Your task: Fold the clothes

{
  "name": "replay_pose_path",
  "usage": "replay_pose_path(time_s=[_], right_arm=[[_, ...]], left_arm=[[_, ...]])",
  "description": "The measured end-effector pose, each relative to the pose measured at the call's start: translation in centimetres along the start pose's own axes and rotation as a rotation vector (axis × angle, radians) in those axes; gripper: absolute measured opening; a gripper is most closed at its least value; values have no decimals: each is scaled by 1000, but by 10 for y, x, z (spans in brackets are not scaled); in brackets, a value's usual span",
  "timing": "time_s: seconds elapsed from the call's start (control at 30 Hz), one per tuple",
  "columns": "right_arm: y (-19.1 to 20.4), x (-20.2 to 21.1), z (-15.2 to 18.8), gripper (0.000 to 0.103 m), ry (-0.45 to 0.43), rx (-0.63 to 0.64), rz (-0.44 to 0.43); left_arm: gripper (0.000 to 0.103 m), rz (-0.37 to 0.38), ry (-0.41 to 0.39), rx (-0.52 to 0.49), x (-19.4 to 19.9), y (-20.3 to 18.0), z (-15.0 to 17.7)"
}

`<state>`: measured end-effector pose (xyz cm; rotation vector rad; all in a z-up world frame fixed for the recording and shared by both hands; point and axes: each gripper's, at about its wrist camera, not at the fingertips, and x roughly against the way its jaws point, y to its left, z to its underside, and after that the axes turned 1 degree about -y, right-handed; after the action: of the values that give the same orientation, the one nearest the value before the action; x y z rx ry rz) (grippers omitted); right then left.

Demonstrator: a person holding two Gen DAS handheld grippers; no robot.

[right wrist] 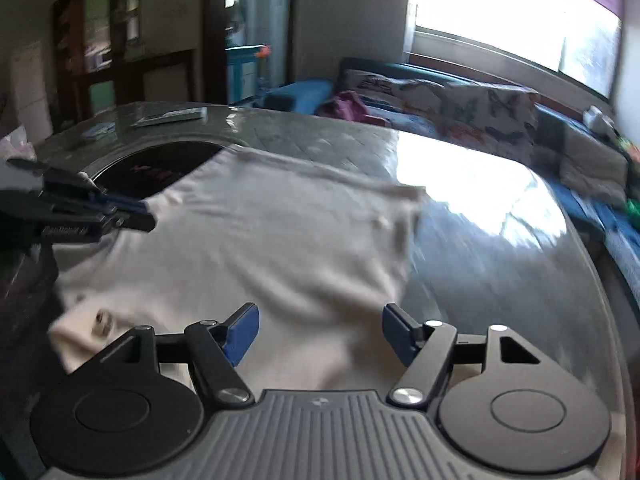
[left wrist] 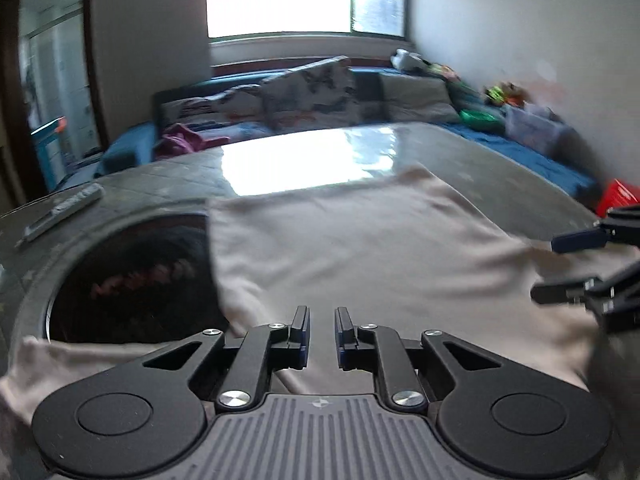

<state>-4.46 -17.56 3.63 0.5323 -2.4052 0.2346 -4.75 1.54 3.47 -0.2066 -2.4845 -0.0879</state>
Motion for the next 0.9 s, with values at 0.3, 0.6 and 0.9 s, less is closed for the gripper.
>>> replay_pose_path(time_s=[0.3,0.6,0.9], right_arm=[[-79,43,61,71,-10,-316,193],[-134,50,81,71,-12,-370,340],[-148,64,78,70,-74,-439,437]], left_arm=[[22,14,20,-25,10,-22,23],[24,-8,23,-18,10,-22,26],[36,-29,19,-22,11,-18,28]])
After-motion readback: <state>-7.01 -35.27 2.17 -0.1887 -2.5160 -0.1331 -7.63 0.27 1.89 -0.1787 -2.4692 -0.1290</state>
